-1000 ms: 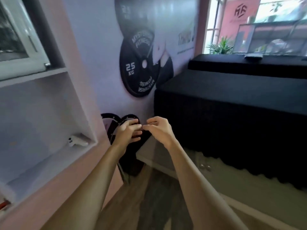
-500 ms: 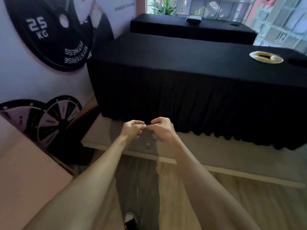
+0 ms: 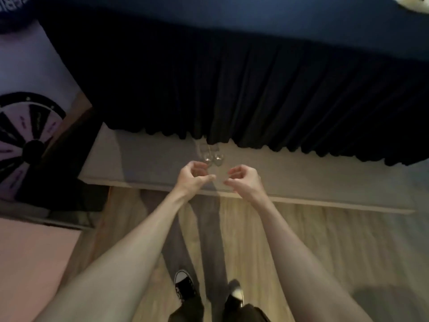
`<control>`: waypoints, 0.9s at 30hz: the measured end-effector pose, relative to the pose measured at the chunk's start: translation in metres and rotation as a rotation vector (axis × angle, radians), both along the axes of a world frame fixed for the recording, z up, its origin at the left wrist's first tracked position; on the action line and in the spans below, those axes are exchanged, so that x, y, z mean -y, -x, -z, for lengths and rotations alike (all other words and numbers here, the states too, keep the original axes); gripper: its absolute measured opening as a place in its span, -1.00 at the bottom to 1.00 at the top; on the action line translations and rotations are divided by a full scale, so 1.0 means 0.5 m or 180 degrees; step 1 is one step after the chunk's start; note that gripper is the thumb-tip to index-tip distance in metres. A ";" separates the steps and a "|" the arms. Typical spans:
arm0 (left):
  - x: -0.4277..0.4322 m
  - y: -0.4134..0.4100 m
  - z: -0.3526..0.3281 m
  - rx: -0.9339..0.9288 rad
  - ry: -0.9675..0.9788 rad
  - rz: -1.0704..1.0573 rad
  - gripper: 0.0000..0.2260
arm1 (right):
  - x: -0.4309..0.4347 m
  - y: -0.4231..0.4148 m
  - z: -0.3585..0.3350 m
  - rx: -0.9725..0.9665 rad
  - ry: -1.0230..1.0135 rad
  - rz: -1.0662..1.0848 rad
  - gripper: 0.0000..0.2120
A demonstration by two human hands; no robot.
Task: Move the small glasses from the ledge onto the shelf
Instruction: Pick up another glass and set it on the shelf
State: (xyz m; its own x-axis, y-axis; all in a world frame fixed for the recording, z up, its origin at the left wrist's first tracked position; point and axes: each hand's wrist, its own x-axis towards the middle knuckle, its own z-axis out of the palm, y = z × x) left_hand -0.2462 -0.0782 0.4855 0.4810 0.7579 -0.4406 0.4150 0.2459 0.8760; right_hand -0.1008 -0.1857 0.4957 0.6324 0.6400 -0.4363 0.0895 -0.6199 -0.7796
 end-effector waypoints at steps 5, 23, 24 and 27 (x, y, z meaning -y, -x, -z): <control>-0.048 -0.050 0.155 -0.0209 0.0214 0.0016 -0.58 | -0.066 -0.051 0.155 -0.0221 0.0153 0.0019 -0.78; -0.228 -0.138 0.795 -0.0723 -0.0275 -0.0996 -0.55 | -0.281 -0.157 0.809 -0.0393 0.0229 -0.0551 -0.49; -0.238 -0.143 0.820 -0.0718 -0.0347 -0.0933 -0.53 | -0.295 -0.156 0.833 -0.0360 0.0255 -0.0601 -0.45; -0.257 -0.153 0.881 -0.0746 -0.0506 -0.0712 -0.45 | -0.332 -0.155 0.904 -0.0074 0.0156 -0.0615 -0.34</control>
State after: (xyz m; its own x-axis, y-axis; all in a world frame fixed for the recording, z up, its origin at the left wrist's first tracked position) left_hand -0.1699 0.0502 0.0450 0.1955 0.9010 -0.3874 0.5603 0.2216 0.7981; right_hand -0.0234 -0.0198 0.0437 0.4892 0.7262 -0.4829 0.1928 -0.6301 -0.7522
